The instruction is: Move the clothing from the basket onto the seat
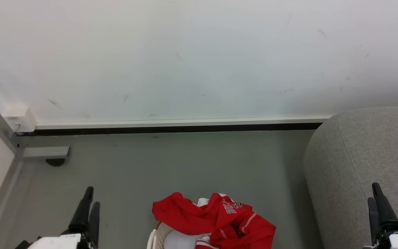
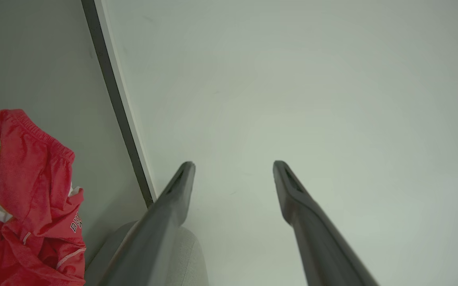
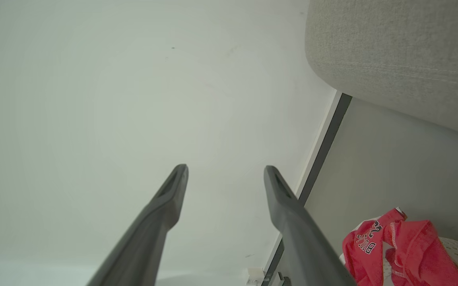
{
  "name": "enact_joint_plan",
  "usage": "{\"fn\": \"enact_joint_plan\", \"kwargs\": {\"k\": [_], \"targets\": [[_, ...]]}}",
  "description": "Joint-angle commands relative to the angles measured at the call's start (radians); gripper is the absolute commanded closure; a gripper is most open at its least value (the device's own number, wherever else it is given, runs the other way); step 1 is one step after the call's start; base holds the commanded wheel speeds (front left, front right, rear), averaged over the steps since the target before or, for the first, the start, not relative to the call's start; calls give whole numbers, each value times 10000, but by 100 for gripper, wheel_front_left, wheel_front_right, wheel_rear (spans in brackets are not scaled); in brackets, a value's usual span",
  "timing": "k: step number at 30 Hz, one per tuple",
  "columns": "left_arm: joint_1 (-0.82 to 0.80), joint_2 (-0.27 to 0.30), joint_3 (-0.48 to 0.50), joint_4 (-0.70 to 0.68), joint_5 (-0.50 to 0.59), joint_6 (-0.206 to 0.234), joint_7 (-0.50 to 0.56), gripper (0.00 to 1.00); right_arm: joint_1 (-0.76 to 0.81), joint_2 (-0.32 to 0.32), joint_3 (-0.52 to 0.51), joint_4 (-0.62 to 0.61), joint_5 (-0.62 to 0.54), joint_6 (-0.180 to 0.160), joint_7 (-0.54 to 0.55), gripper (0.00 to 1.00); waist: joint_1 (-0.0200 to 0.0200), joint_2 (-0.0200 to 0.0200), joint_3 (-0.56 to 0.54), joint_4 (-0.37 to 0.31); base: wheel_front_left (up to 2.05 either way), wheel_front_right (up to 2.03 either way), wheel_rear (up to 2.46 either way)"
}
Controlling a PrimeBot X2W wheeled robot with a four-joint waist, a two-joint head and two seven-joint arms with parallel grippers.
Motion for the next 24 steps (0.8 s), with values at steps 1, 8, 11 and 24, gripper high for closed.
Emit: {"fn": "enact_joint_plan", "kwargs": {"k": [1,8,11,24], "targets": [[-210,49,-54,-99,163,-74,-118,0,-87,-35,-160,-208,-348,-2,-72,0,0,0,-1,3,0,0,0],[-208,56,-207,-34,1287,-77,-444,0,75,137,-464,-394,-2313,-3,-193,0,0,0,0,12,0,0,0],[-186,59,-290,-92,1957,-14,-577,0,148,217,-592,-511,-3365,-3,-242,0,0,0,0,16,0,0,0],[-45,71,-803,-486,5165,448,-1102,0,449,453,-988,-670,-7385,-5,-442,0,0,0,-5,15,0,0,0]]}}
